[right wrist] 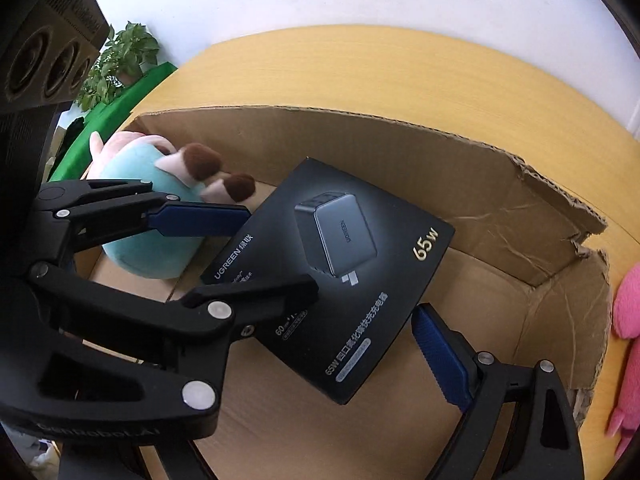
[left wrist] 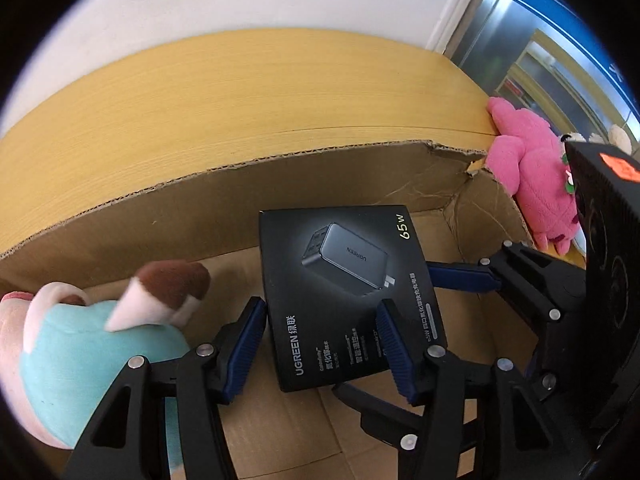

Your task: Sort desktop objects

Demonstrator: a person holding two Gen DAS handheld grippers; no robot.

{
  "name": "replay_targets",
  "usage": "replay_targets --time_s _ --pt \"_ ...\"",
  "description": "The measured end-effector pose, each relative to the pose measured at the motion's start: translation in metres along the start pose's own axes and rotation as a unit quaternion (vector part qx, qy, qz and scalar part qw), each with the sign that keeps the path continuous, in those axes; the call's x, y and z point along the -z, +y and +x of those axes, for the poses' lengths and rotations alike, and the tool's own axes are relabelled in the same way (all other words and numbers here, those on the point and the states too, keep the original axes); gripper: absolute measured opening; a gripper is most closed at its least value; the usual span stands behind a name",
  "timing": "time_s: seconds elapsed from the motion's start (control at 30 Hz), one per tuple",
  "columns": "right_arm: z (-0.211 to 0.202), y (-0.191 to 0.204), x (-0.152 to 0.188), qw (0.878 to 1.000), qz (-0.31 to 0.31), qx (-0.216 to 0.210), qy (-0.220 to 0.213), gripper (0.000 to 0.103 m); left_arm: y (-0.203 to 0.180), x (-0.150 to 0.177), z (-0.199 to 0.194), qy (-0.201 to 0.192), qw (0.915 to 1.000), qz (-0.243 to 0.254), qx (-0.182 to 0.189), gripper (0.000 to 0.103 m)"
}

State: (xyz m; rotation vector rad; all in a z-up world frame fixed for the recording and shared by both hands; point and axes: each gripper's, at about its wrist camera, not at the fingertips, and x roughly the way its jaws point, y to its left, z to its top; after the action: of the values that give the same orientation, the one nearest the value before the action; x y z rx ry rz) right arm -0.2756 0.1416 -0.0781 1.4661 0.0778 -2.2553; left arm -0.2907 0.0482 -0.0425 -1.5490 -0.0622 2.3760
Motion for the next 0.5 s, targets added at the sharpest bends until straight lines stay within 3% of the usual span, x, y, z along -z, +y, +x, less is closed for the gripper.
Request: replay_targets --time_s 0.13,0.23,0.4,0.5 --pt "-0.002 0.004 -0.002 1.0 0.012 0.022 -0.005 0.093 0.005 0.001 -0.011 -0.011 0.9997 -0.017 0.012 0.056" --pt "-0.018 0.015 0.005 0.999 0.011 0.045 -0.017 0.096 0.004 0.007 -0.038 -0.036 0.9993 -0.012 -0.001 0.056" --pt "-0.082 0.044 0.029 0.995 0.004 0.075 -0.072 0.103 -0.002 0.048 -0.116 -0.133 0.9907 0.01 -0.026 0.061" --pt "-0.129 0.068 0.061 0.988 -0.019 0.091 -0.123 0.103 -0.005 0.088 -0.167 -0.183 0.9824 0.018 -0.033 0.075"
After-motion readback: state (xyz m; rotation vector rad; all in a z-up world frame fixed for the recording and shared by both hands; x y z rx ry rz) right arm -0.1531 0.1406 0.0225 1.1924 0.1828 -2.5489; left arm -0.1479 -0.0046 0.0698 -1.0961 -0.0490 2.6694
